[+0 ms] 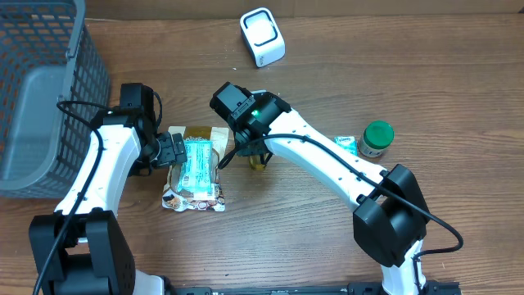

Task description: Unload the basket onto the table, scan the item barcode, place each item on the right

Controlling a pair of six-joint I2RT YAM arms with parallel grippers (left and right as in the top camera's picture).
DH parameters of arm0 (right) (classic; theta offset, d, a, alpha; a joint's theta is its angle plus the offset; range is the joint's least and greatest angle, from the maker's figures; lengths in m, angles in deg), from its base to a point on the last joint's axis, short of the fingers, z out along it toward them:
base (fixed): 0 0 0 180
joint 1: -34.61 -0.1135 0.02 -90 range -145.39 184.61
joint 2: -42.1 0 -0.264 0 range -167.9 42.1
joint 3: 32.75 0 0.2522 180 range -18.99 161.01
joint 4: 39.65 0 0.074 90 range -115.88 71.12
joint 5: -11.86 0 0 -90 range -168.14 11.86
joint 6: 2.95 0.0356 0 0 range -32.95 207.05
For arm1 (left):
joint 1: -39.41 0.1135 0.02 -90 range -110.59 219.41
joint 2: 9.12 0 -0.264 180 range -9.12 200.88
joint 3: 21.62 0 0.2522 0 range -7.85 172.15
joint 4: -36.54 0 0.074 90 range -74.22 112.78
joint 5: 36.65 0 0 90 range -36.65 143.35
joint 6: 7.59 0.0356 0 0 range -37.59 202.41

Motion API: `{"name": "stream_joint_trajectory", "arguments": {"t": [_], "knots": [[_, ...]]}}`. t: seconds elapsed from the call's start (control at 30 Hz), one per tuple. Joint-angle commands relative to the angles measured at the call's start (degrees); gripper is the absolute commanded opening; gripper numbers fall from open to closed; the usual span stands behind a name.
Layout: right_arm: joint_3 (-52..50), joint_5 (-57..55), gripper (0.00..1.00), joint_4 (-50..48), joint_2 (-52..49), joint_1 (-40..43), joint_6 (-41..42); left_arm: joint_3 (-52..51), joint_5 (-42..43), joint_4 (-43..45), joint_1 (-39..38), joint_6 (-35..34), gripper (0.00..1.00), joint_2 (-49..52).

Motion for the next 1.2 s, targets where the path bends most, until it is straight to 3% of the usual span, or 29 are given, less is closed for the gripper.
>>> {"name": "stream_joint_trajectory", "arguments": {"t": [0.0,0.6,0.87,1.17], "knots": [[1.99,-0.2,0.34,0.55,1.42,0.68,-0.22,0.85,0.46,-0.11,-0.24,0.66,1.0,0.24],[1.6,0.09,0.35,6.32,3.5,8.81,-0.17,0.85,0.46,-0.11,-0.24,0.66,0.99,0.24],[1.42,2.05,0.55,6.36,3.48,8.81,-0.15,0.85,0.46,-0.11,-0.24,0.66,0.99,0.24],[-0.48,2.01,0.6,5.68,3.37,8.81,-0.17,0.85,0.46,-0.11,-0.24,0.66,0.99,0.24]]}}
